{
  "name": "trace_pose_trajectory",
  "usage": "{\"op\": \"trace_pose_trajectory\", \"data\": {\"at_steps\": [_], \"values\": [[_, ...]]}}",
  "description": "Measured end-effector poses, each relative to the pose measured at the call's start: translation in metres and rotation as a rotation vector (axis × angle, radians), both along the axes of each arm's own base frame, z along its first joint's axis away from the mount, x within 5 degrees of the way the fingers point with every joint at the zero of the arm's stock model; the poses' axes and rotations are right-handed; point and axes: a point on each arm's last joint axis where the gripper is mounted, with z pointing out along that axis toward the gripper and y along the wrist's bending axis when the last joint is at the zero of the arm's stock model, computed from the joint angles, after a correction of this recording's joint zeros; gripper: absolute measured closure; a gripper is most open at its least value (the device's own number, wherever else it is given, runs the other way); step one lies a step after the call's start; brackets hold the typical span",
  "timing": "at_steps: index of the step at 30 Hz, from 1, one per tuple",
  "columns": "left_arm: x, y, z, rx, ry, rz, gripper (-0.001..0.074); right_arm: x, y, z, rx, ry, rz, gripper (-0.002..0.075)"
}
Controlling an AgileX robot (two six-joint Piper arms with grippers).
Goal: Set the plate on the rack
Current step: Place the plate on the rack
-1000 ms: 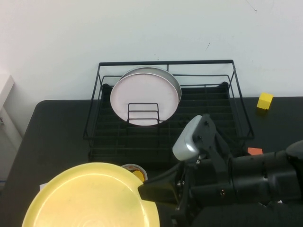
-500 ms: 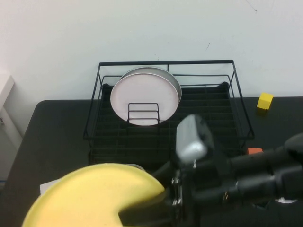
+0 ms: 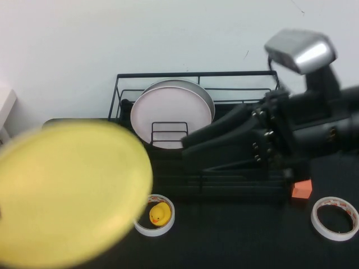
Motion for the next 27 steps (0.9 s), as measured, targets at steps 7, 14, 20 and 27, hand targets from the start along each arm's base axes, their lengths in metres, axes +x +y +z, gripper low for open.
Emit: {"op": "trace_pose_trajectory", "data": {"at_steps": [7, 14, 20, 27], "values": [[0.035, 0.007, 0.027, 0.167, -0.338, 0.119, 0.0686, -0.026, -0.024, 0.036, -0.328, -0.152, 0.035, 0.0701], [0.083, -0.006, 0.022, 0.471, -0.436, 0.086, 0.0686, -0.051, -0.073, 0.041, -0.809, -0.265, -0.146, 0.0718], [0.128, -0.039, 0.001, 0.725, -0.539, -0.074, 0.0686, -0.072, -0.095, 0.042, -0.909, -0.302, -0.240, 0.0720], [0.189, -0.070, -0.027, 0.905, -0.542, -0.231, 0.0686, -0.090, -0.106, 0.022, -0.957, -0.278, -0.233, 0.0720]]}}
